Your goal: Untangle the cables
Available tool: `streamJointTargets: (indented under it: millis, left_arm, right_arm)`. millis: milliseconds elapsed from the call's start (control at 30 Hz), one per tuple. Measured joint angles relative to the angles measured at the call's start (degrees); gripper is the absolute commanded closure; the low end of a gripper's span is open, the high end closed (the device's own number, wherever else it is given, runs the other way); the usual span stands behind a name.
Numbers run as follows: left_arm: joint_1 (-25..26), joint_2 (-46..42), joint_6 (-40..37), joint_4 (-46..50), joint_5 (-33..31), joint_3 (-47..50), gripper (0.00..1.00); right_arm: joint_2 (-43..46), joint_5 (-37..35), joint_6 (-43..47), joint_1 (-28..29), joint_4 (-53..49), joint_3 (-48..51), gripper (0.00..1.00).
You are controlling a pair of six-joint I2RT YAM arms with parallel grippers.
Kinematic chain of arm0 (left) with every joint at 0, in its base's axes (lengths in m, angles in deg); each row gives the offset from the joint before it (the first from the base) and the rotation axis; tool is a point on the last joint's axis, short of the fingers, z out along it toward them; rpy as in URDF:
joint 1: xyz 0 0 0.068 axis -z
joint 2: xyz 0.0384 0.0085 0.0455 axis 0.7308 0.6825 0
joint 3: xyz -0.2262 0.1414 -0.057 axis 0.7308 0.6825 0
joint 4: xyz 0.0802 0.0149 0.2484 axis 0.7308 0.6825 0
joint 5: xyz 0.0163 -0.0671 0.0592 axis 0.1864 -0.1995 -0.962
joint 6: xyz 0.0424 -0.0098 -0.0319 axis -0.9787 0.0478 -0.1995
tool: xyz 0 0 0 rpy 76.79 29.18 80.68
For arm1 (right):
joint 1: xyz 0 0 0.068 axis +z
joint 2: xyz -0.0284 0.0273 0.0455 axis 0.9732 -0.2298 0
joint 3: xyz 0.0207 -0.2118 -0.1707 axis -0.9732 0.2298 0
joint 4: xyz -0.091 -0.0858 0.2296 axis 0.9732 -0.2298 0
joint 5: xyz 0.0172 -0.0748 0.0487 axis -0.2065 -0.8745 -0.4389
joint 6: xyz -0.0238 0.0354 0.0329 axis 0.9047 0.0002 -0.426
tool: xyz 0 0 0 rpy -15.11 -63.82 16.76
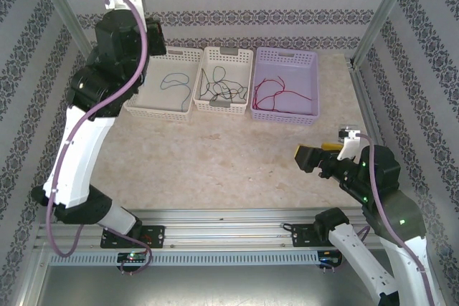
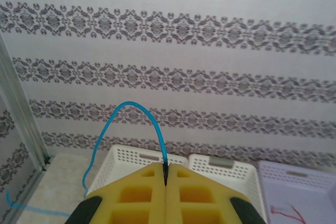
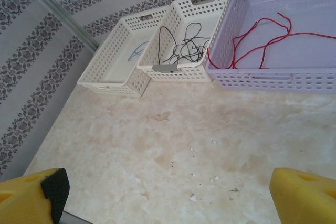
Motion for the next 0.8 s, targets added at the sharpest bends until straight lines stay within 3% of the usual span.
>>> streamJointTargets:
  millis: [333, 800]
  left_arm:
    - [-9.2, 12.8, -0.8, -10.5, 5.6, 2.0, 1.00]
    - [-13.1, 25.8, 4.9, -24.8, 11.6, 24.2, 0.98]
  right_arm:
    - [0.0, 0.2, 0.1, 0.1, 0.1, 2.8, 0.02]
    - [2.1, 0.1, 0.8, 0.4, -1.4, 7.3, 0.02]
